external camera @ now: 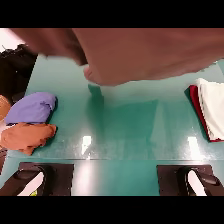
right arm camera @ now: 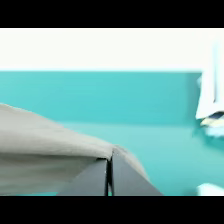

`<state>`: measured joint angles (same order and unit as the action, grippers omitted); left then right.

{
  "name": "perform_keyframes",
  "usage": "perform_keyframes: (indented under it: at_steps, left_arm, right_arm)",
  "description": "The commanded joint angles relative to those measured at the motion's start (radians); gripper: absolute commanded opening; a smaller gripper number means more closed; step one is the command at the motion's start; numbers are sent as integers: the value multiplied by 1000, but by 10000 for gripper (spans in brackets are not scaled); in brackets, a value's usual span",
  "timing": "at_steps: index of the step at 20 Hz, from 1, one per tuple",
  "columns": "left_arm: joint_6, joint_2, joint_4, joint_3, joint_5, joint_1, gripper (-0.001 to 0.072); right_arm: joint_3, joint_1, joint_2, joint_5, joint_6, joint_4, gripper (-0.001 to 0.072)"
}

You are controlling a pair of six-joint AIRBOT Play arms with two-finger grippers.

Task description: Fold the shirts.

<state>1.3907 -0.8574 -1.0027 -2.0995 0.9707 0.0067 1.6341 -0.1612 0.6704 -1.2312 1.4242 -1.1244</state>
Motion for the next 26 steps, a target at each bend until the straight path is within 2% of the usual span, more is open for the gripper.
perform_keyframes:
  at_steps: [1, 4, 7, 11, 13, 16, 20, 22, 25, 26]
  left_arm:
    - [16, 41, -3, -56, -44, 1, 23]
    - [15, 37, -22, -60, -65, 1, 23]
    - [16, -6, -130, -37, -50, 1, 24]
    - [33, -111, -187, 201, -13, 1, 24]
    - [45, -209, -186, 312, 2, 1, 24]
    - [41, -416, -187, 412, 7, 1, 24]
    - [41, -676, -187, 420, -45, 1, 25]
    - [42, -740, -187, 420, -106, 2, 26]
    - [42, -754, -188, 418, -137, 2, 36]
    - [43, -752, -188, 415, -129, 8, 283]
  right_arm:
    - [157, -79, -4, -95, -20, -3, 17]
    - [275, -98, 56, -169, -20, 0, 17]
    - [339, -95, 136, -232, -18, 8, 16]
    - [331, -93, 281, -394, 75, 6, 16]
    - [246, -81, 349, -411, 86, 1, 16]
    - [29, -4, 453, -348, 86, -25, 16]
    - [-205, 128, 620, -89, 82, -64, 17]
    - [-223, 159, 705, 28, 82, -54, 17]
    - [-149, 175, 803, 76, 82, -45, 18]
    - [-106, 175, 827, 62, 82, -44, 66]
